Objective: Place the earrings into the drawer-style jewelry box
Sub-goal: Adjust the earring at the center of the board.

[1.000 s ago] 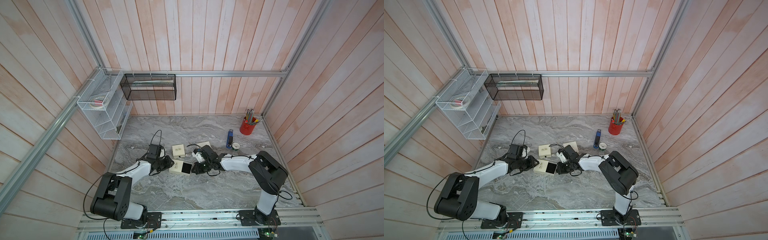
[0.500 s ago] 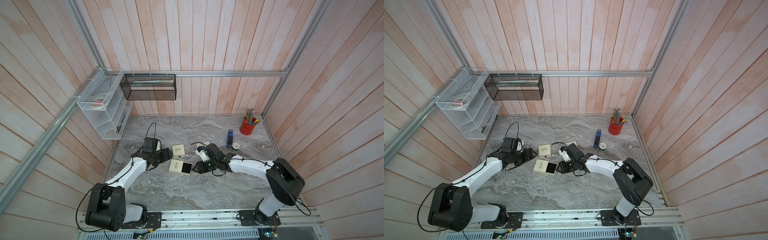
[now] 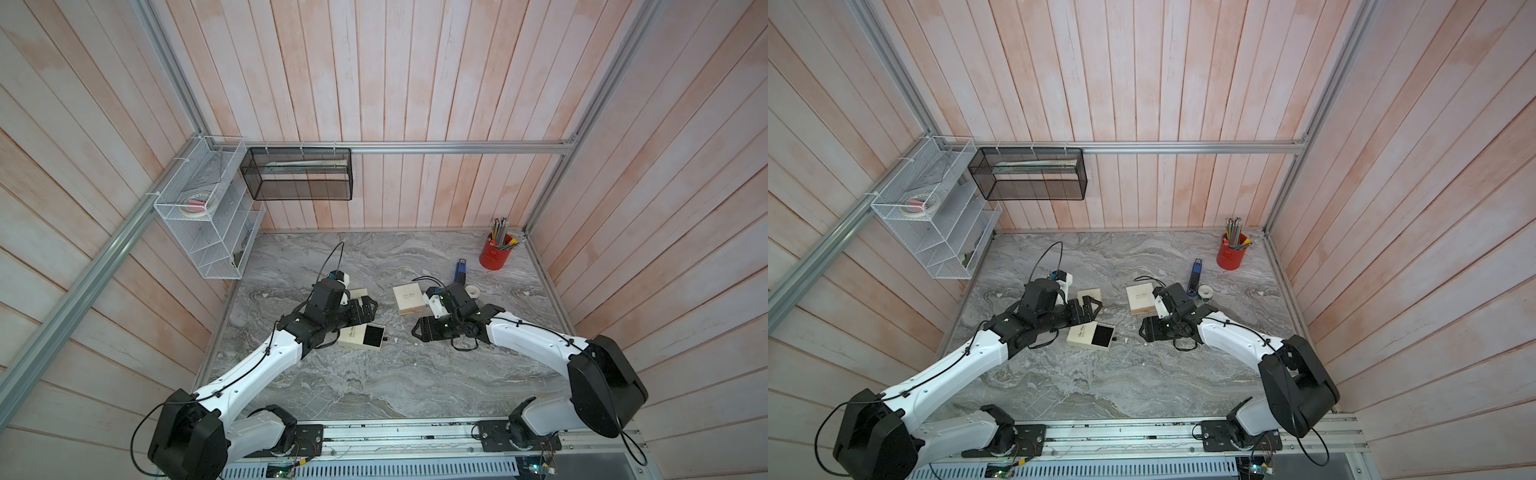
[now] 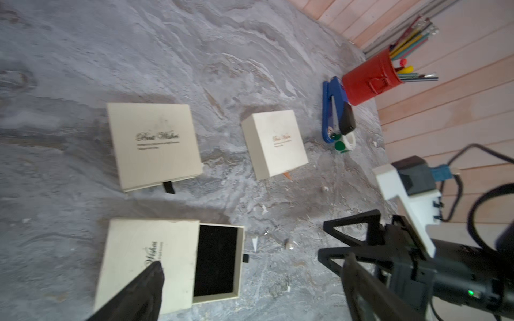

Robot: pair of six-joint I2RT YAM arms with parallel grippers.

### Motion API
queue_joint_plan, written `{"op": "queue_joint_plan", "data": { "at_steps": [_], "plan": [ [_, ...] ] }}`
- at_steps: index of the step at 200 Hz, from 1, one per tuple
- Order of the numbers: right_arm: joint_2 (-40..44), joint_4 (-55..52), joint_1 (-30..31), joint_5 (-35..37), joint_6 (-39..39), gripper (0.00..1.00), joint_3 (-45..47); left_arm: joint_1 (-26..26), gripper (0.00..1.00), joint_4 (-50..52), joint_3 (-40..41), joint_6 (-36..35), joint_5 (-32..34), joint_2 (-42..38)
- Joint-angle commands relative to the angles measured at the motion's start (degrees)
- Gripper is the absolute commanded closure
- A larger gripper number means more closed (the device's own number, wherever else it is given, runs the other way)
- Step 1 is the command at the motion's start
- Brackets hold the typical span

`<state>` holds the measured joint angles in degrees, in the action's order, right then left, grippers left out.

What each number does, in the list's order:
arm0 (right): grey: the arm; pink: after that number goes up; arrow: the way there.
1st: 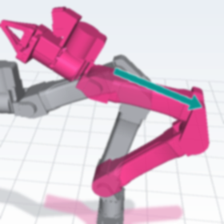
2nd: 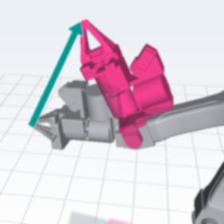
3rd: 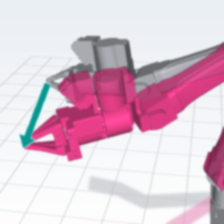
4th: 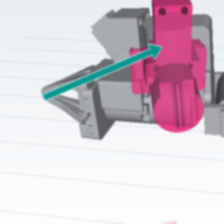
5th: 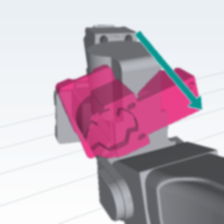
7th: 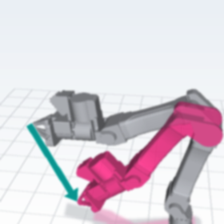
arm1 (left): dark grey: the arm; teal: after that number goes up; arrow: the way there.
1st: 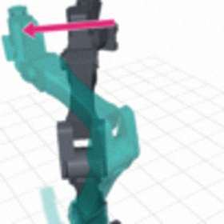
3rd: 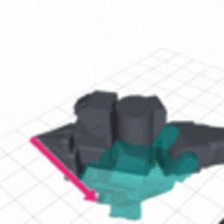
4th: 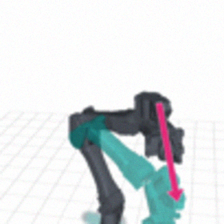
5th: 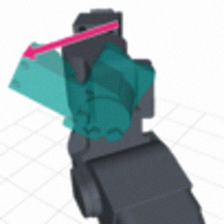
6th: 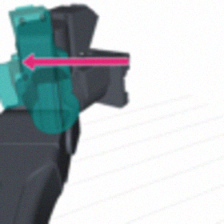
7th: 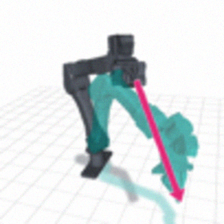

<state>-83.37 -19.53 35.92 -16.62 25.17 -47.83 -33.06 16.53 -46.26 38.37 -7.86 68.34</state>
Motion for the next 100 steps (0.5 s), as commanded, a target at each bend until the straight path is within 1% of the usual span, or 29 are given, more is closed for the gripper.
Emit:
{"op": "queue_joint_plan", "data": {
  "at_steps": [1,17,32,55,100],
  "plan": [
    [-2.4,-6.8,0.2,0.9,-1.3,0.51,-3.6,-4.1,0.0,-5.7,2.0,3.9,3.6,1.3],
    [-4.0,-8.9,0.8,1.2,-2.5,0.59,-5.4,-6.6,0.0,-9.8,4.8,5.9,3.9,1.1],
    [-5.4,-10.7,1.5,2.1,-4.0,0.65,-7.3,-6.7,0.0,-13.8,8.2,8.8,1.7,0.3],
    [-8.0,-13.2,2.5,3.3,-6.5,0.68,-10.1,-6.8,0.0,-18.5,12.9,13.7,0.1,-1.3],
    [-13.9,-17.2,5.2,8.3,-10.8,0.69,-15.5,-6.8,0.0,-13.1,13.9,14.1,1.8,-2.1]
  ]
}}
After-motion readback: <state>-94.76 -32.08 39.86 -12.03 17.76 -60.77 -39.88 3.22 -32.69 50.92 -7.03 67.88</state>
